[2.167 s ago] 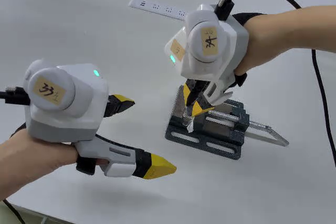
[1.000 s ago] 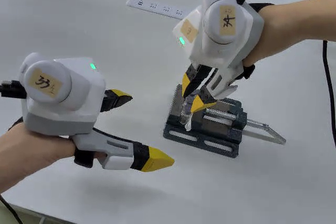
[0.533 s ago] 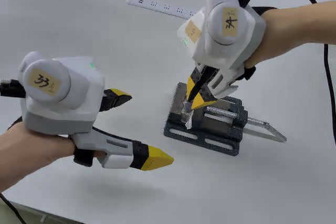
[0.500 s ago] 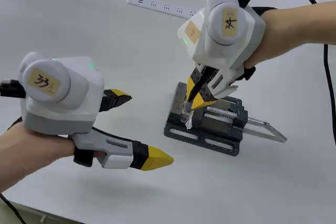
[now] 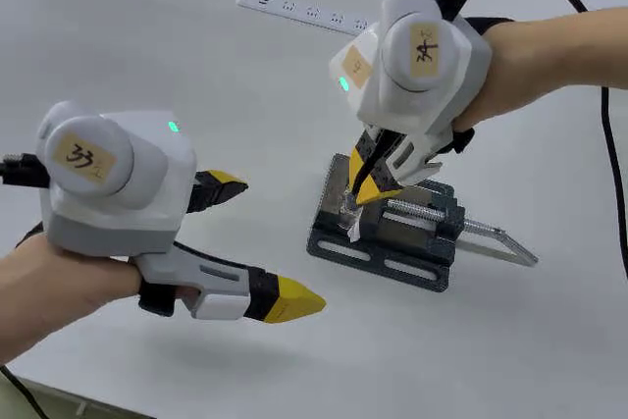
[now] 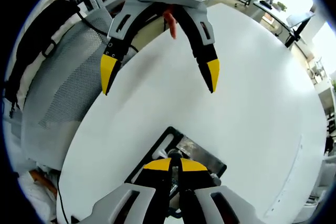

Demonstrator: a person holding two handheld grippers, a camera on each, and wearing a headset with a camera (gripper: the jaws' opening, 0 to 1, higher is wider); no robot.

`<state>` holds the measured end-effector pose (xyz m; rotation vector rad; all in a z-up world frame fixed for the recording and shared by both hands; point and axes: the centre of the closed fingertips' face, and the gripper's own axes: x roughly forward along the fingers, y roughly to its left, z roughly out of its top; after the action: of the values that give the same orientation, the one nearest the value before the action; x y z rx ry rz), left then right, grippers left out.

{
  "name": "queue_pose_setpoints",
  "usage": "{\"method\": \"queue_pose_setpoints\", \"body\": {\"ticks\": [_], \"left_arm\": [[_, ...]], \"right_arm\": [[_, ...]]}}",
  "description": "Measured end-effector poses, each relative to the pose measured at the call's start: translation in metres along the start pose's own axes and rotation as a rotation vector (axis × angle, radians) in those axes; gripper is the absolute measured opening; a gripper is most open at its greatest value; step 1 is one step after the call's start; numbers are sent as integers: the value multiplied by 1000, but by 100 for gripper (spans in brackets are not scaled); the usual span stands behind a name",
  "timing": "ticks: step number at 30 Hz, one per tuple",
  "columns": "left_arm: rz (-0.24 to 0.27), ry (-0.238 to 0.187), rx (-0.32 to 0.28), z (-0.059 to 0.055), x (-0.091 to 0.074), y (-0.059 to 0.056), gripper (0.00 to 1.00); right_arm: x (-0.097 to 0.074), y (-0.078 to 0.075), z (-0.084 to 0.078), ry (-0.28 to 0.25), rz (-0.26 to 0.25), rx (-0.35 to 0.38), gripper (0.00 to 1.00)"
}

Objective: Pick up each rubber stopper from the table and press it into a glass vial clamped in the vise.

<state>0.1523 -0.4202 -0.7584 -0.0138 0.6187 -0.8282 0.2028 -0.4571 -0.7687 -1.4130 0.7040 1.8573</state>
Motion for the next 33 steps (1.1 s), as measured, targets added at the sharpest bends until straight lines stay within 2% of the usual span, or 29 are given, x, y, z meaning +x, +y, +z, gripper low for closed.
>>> {"method": "queue_pose_setpoints", "body": {"ticks": [18,22,33], "left_arm": [[-10,3,4,0,3,-2,91],[-6,1,3,0,3,1,91],[3,-1,1,1,1,4,91]], "right_arm": [[0,-1,1,11,48,24,0],[1,0,0,21,55,29,0],[2,0,-1,54,40,60,0]]}}
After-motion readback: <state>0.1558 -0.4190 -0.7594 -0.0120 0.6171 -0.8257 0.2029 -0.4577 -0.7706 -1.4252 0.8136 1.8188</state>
